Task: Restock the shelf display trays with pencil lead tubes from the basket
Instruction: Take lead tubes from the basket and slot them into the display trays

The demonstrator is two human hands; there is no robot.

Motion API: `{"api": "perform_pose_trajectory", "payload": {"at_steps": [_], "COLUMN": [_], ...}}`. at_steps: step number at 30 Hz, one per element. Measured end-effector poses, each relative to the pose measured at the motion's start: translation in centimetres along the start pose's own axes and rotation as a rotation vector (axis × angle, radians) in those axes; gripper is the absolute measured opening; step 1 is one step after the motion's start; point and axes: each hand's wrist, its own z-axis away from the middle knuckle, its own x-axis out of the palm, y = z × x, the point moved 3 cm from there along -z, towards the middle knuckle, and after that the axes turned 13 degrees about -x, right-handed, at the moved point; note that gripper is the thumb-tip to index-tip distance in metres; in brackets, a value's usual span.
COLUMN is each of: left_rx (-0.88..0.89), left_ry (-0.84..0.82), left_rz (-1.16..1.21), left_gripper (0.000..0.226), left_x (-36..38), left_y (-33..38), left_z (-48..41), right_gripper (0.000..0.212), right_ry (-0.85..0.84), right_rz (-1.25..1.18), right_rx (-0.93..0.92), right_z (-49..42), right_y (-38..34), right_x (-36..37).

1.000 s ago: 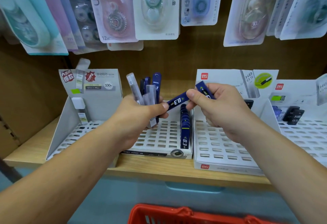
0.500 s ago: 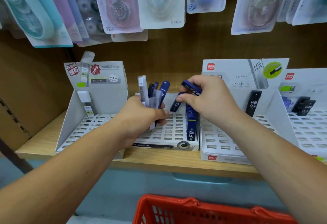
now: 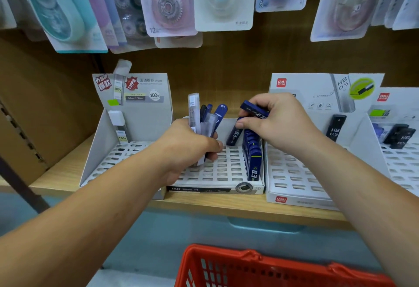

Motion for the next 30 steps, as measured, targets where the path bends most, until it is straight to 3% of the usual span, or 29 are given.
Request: {"api": "perform_pose_trajectory", "payload": {"at_steps": [15, 24, 30], "left_rx": [0.008, 0.015, 0.058], "left_ry": [-0.011, -0.025, 0.01], "left_rz": [-0.002, -0.001, 0.066], "left_gripper": [0.029, 0.02, 0.02], "left_x": [0.0, -0.1, -0.7], "left_y": [-0.2, -0.1, 0.5], "left_z": [-0.3, -0.4, -0.2], "right_gripper": [0.018, 0.013, 0.032], "right_ry": [-0.022, -0.186, -0.323], "right_rz": [0.127, 0.205, 0.32], "right_rx": [-0.022, -0.067, -0.003], "right_z": [-0.1, -0.3, -0.5], "right_y": [-0.5, -1.3, -1.8], "right_x": [0.4, 0.3, 0.1]}}
